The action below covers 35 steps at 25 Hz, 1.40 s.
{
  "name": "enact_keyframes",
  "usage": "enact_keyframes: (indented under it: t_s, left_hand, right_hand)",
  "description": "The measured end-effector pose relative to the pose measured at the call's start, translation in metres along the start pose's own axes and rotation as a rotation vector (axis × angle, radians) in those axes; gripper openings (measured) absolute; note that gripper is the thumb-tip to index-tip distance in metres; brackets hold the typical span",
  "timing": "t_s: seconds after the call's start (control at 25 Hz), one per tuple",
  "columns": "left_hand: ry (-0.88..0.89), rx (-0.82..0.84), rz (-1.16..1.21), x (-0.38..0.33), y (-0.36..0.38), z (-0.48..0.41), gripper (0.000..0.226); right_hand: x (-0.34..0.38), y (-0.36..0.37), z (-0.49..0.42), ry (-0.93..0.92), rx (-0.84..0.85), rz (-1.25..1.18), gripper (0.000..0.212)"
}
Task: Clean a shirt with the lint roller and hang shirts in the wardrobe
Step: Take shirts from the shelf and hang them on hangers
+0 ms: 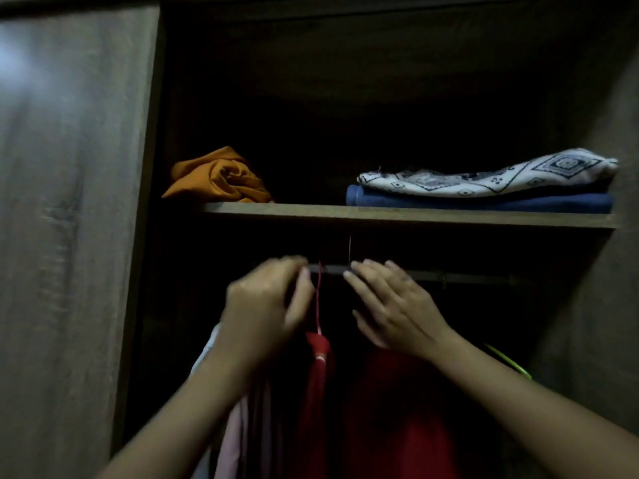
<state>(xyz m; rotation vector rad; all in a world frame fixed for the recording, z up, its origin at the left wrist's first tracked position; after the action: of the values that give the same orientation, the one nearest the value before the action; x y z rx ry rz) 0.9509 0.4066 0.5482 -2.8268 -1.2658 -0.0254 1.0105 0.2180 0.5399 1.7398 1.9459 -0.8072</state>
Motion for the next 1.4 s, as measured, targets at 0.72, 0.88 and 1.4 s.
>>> enact_keyframes:
  t_s: [0.72,0.88,1.4]
  left_hand:
    - [-0.151,0.889,0.031,0.093,-0.010,-0.152,0.100]
    - [-0.029,0.715,-0.084,0.084,-0.020,-0.142,0.067]
    - [-0.656,0.574,0.562,0.017,-0.142,-0.040,0.075]
  right_hand:
    - [-0.051,-0.030,-0.062,0.174,0.303,0.137,0.089]
    - [-0.044,-0.048,-0.065,0.241,0.378,-0.121,0.094]
    - [0.063,-0.152,-0.074,0.360,0.205,-0.772,0.070]
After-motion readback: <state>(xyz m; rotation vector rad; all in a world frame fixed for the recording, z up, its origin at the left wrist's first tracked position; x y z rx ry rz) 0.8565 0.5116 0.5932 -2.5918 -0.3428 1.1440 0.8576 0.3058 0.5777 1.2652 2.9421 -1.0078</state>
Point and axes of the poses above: each hand's wrist, its own z-axis away from the middle knuckle, its own y-axis out of the palm, x = y × z, the point moved 4 cm from there along -z, towards the middle knuckle
